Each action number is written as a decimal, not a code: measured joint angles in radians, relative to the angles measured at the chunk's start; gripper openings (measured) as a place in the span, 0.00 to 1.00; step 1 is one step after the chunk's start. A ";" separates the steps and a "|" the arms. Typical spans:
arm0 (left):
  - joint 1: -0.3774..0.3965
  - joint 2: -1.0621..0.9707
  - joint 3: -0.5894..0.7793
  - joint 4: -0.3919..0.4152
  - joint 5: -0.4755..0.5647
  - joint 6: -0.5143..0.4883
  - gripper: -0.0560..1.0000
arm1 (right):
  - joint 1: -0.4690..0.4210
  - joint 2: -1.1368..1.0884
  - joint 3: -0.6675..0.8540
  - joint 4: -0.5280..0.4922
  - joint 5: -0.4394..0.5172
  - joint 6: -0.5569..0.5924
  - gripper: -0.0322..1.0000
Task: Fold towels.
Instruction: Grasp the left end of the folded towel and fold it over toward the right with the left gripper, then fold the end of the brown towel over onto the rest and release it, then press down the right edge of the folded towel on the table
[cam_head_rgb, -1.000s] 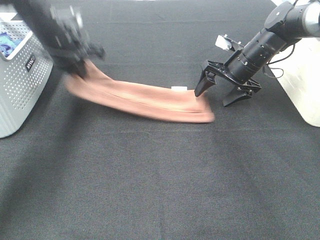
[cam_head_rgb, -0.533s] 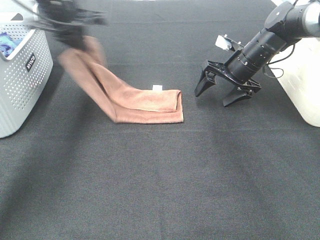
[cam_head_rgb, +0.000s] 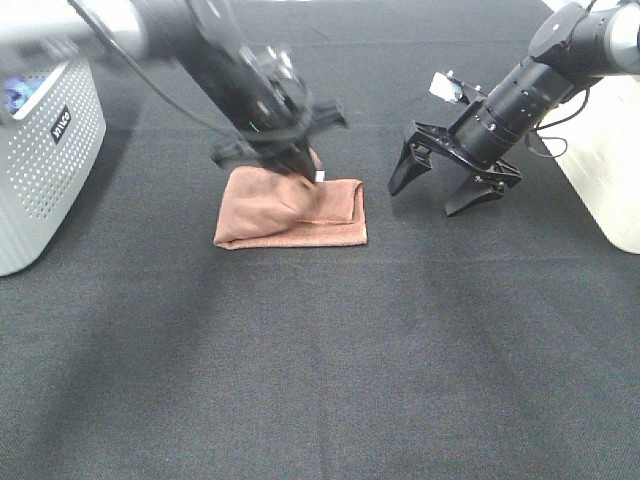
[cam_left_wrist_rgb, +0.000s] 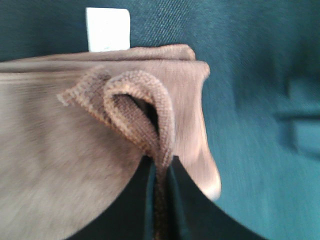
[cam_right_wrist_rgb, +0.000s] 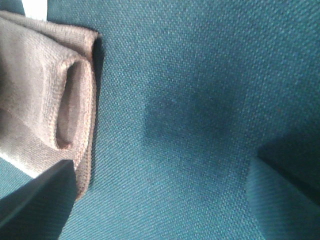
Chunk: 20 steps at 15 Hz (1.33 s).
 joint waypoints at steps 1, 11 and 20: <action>-0.014 0.015 0.000 -0.022 -0.043 -0.004 0.12 | 0.000 0.000 0.000 0.000 0.000 0.000 0.87; 0.024 -0.006 -0.149 -0.096 -0.075 0.152 0.74 | 0.008 -0.009 -0.024 0.189 0.097 -0.089 0.87; 0.218 -0.111 -0.220 0.095 0.093 0.150 0.68 | 0.203 0.042 -0.027 0.632 0.014 -0.238 0.87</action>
